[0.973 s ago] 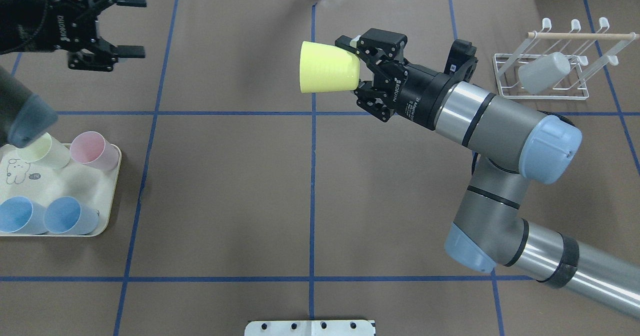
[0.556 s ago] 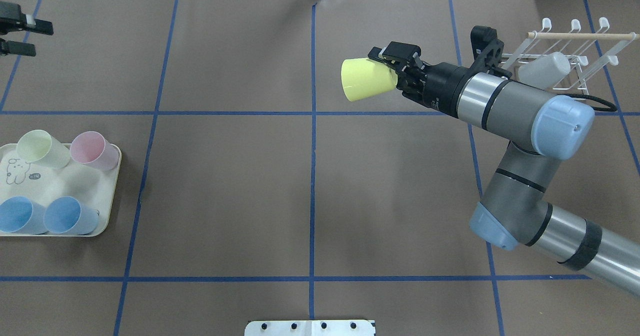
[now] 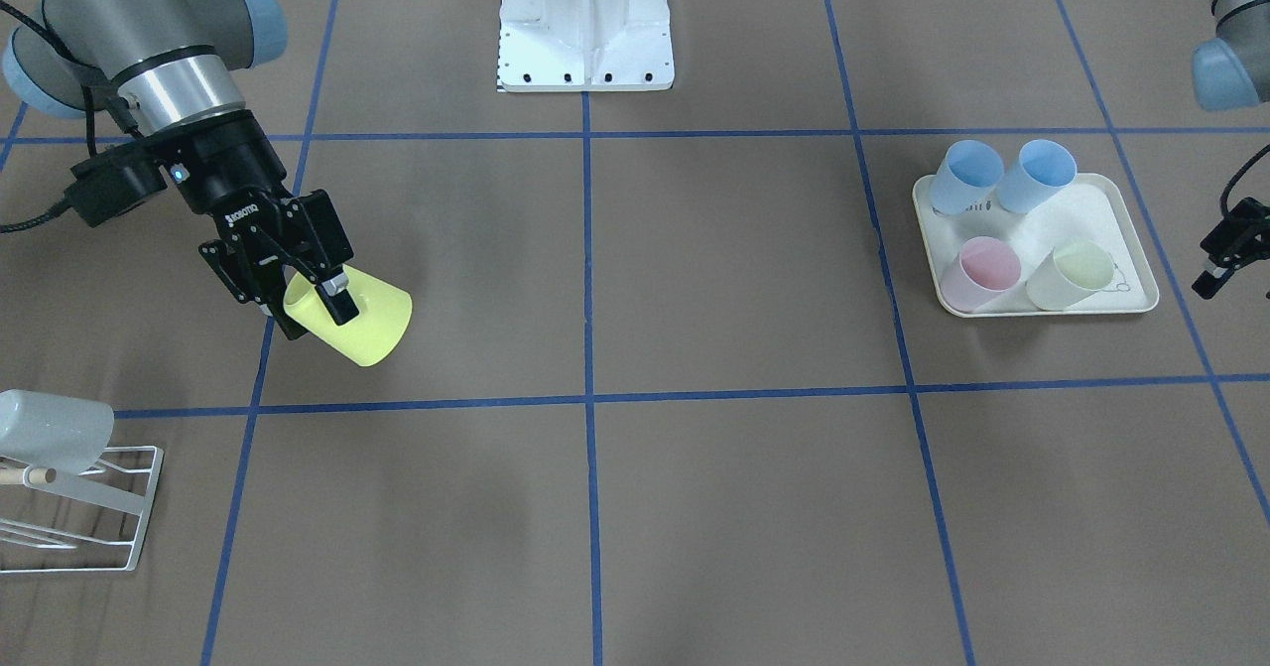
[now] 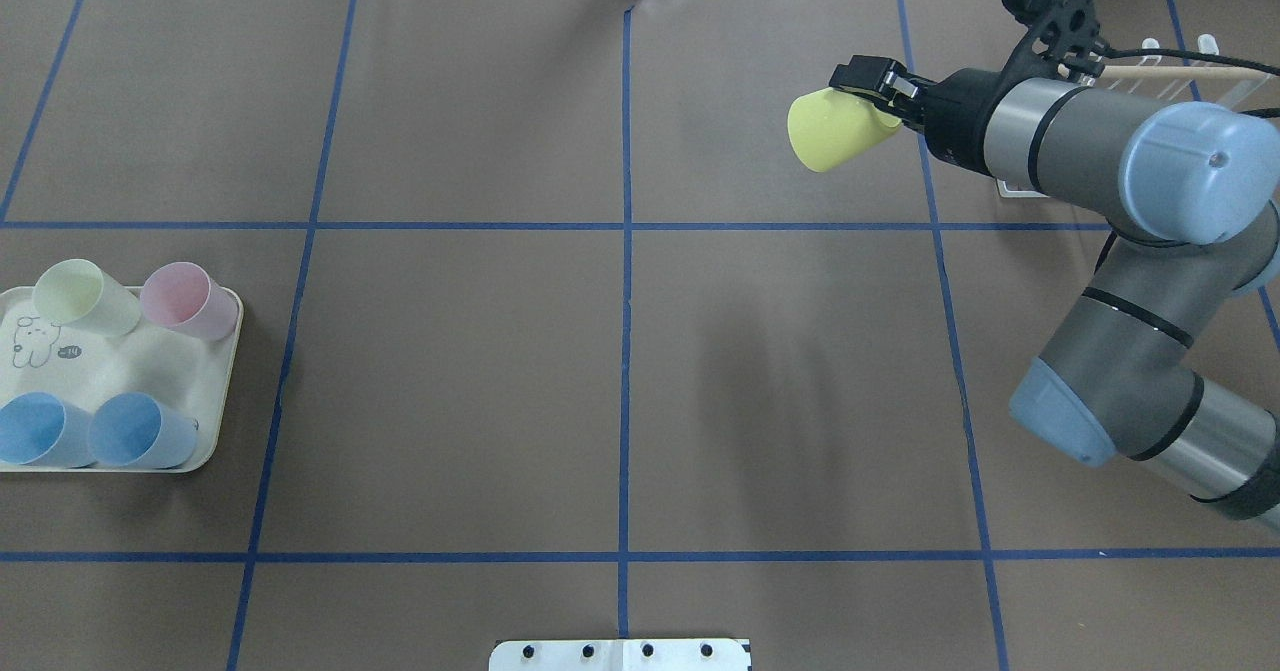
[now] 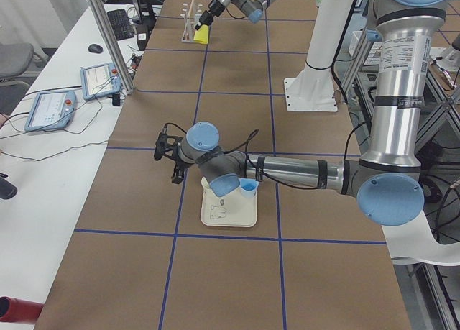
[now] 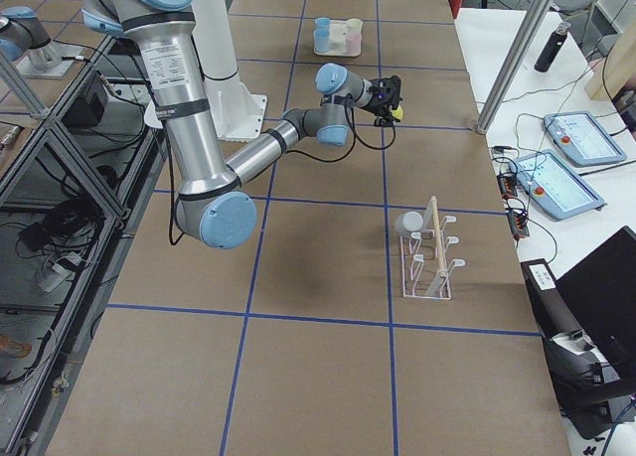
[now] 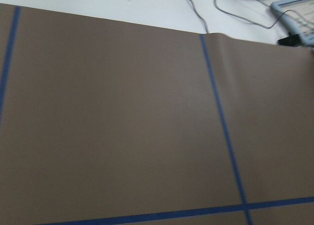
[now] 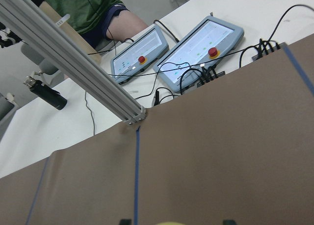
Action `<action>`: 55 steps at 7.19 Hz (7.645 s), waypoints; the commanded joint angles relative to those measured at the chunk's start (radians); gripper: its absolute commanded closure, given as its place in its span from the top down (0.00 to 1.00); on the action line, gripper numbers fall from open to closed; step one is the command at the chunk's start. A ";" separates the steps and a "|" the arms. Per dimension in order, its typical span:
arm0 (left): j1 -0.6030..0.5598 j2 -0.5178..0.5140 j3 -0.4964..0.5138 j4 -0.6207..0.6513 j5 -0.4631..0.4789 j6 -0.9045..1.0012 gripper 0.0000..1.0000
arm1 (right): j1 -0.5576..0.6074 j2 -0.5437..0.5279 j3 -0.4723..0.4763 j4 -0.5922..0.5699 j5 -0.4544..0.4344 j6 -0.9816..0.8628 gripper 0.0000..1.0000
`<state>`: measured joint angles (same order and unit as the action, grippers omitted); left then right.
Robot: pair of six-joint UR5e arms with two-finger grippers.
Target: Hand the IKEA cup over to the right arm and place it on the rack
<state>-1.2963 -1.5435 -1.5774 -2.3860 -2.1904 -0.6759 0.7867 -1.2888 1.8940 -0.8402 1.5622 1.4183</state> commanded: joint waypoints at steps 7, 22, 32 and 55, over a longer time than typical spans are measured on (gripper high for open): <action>0.192 0.040 -0.033 0.194 -0.086 -0.008 0.69 | 0.132 -0.148 0.159 -0.260 0.045 -0.254 0.00; -0.014 -0.084 -0.176 0.312 -0.181 -0.080 0.00 | 0.351 -0.204 -0.179 -0.151 0.125 -0.495 0.00; 0.188 -0.510 -0.253 0.295 -0.129 -0.986 0.00 | 0.353 -0.139 -0.138 -0.063 0.246 -0.270 1.00; 0.750 -0.662 -0.145 -0.524 0.558 -1.754 0.00 | -0.096 0.118 -0.029 0.596 0.084 1.077 1.00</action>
<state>-0.5638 -2.2014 -1.7222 -2.9094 -1.6322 -2.4310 0.6968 -1.1760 1.8641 -0.2439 1.6589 2.4952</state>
